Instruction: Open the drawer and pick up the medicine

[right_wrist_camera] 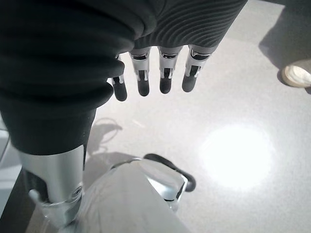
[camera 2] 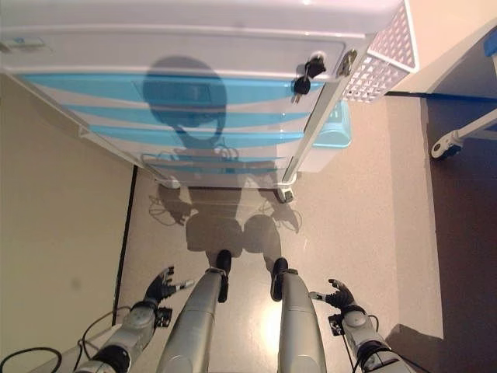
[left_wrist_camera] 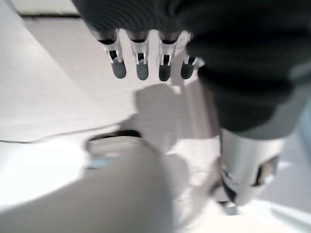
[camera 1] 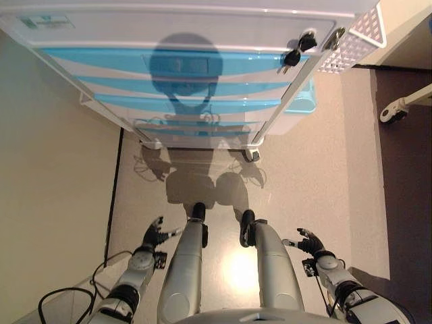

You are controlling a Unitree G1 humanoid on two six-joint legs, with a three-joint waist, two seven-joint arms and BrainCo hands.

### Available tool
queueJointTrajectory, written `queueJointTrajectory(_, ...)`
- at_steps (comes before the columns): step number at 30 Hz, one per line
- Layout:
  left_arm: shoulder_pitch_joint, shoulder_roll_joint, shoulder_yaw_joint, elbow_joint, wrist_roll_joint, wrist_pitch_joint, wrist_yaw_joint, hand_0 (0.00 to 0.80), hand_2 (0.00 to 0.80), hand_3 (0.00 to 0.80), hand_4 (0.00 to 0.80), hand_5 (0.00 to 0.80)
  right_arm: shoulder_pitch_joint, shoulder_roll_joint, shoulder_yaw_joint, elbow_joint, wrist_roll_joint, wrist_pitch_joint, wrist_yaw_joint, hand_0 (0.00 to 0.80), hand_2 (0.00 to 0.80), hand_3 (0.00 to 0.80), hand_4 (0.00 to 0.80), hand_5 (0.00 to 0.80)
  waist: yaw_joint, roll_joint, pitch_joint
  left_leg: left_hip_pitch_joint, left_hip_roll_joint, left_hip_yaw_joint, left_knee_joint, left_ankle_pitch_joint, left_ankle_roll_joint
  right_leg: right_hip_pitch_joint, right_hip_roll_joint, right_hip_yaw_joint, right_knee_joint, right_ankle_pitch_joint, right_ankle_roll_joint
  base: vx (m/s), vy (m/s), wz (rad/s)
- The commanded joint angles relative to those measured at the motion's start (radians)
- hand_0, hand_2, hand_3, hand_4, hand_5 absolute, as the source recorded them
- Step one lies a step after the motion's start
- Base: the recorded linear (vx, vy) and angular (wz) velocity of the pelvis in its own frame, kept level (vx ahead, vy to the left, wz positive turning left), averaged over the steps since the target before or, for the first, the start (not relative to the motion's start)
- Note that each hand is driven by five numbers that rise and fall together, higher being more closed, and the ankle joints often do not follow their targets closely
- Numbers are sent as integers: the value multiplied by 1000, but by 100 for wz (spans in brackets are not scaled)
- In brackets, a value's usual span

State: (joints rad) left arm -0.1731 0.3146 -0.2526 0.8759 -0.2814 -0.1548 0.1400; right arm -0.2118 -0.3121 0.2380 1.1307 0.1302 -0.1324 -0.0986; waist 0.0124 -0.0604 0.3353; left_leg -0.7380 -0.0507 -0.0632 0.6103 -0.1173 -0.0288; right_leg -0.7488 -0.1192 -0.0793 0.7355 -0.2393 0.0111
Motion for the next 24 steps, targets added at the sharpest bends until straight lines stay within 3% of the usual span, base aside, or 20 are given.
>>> queueJointTrajectory(1,4,10,34,-102,-131,-71,24,0,0,0,0,0,56,-30,6,-28,29,-31,-18,0,0,0,0,0,-18,-16,-63,-4,-46,42,6,-39,90,-11,-18,12,-110,139,49,-38,37,-5)
queueJointTrajectory(3,-38,-2,51,-210,-270,-101,8,0,0,0,0,0,54,-32,8,-33,28,-29,-13,0,0,0,0,0,-24,-16,-67,-21,-48,48,8,-43,92,-37,-18,14,-99,137,50,-16,33,-7)
queueJointTrajectory(9,-133,-63,77,-359,-550,-132,-35,0,0,0,0,0,52,-35,14,-51,22,-17,-4,0,0,0,0,0,-38,-13,-74,-33,-49,55,17,-53,97,-59,-14,26,-84,132,47,3,8,-3)
queueJointTrajectory(11,-194,-96,99,-422,-719,-149,-87,0,0,0,0,0,52,-38,23,-50,13,-10,10,0,0,0,0,0,-47,-13,-82,-33,-49,60,11,-57,98,-67,-6,34,-92,134,46,18,7,-7)
queueJointTrajectory(15,-254,-128,123,-459,-864,-169,-118,0,0,0,0,0,49,-38,38,-53,3,-4,26,0,0,0,0,0,-58,-18,-96,-34,-43,70,8,-62,100,-80,4,51,-97,138,48,20,8,-12)
queueJointTrajectory(24,-409,-151,144,-497,-1019,-242,-132,0,0,0,0,0,35,-51,72,-74,-13,-5,54,0,0,0,0,0,-91,-36,-122,-49,-26,89,11,-69,90,-108,20,72,-107,150,51,15,-4,-14)
